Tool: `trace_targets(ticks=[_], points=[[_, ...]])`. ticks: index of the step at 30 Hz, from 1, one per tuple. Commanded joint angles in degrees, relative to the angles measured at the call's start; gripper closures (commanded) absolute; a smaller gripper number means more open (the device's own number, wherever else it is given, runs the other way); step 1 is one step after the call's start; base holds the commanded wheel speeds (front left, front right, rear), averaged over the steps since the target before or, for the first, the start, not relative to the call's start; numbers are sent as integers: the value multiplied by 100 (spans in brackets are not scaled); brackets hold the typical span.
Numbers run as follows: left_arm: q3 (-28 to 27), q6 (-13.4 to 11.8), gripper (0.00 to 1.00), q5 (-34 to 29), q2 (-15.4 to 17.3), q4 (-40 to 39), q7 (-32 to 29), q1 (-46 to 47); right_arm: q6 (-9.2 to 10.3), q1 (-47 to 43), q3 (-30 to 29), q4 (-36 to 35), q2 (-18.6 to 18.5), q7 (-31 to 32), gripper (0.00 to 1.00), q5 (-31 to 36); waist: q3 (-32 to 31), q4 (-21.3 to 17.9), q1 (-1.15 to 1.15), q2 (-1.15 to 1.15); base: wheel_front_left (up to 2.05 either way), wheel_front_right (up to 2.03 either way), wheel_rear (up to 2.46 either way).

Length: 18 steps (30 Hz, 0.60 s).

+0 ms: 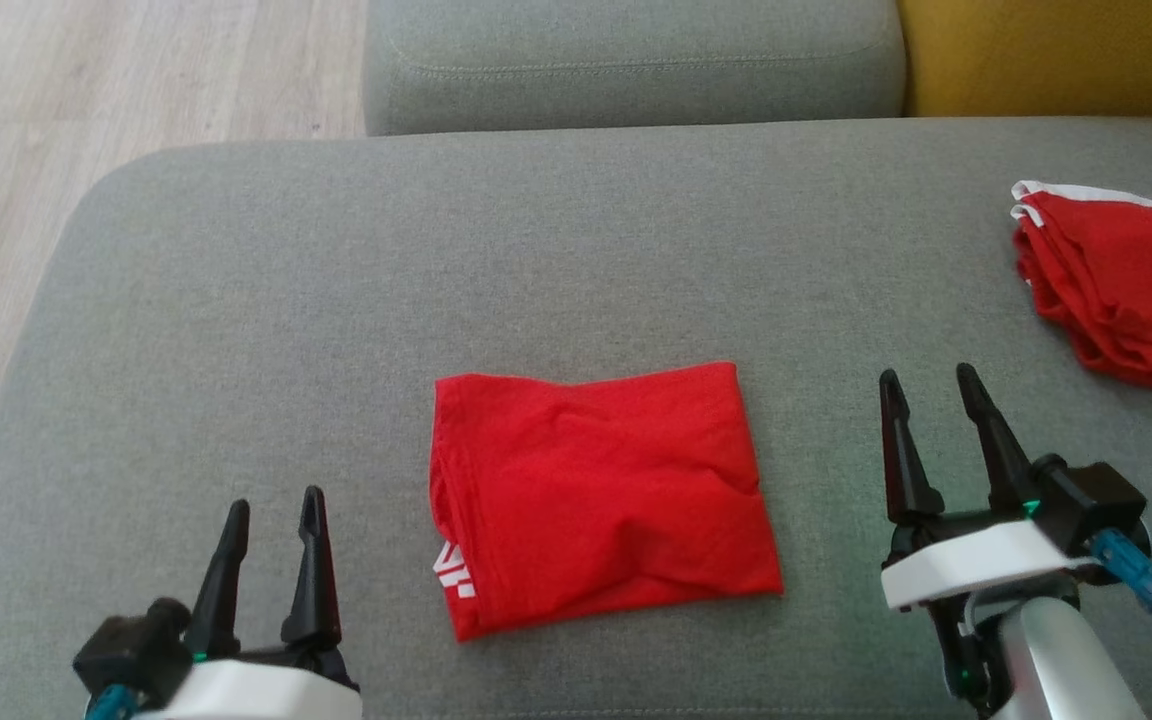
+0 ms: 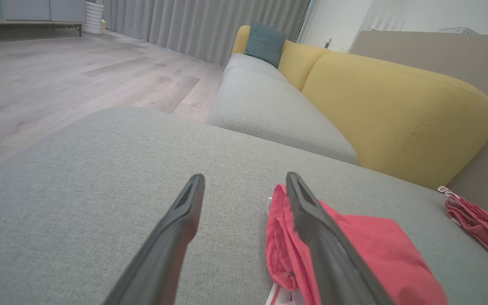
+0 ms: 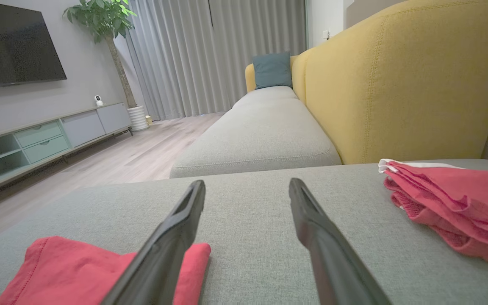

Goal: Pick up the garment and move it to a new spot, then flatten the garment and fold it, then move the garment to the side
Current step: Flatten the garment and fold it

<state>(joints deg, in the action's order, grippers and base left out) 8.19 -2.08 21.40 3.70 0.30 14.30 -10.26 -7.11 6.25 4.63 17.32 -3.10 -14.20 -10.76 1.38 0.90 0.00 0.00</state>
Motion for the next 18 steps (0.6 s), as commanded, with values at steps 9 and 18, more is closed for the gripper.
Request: trace_targets(ticks=[9, 18], points=[[-253, 16, 0, -196, -62, -139, 69, 111, -37, 34, 102, -204, 22, -69, 0, -18, -56, -18, 0, 0, 0, 0, 0], [-251, 12, 0, -219, -75, -127, 70, 86, -37, 65, 111, -106, 22, -28, 0, 42, -71, 3, 0, 0, 0, 0, 0]])
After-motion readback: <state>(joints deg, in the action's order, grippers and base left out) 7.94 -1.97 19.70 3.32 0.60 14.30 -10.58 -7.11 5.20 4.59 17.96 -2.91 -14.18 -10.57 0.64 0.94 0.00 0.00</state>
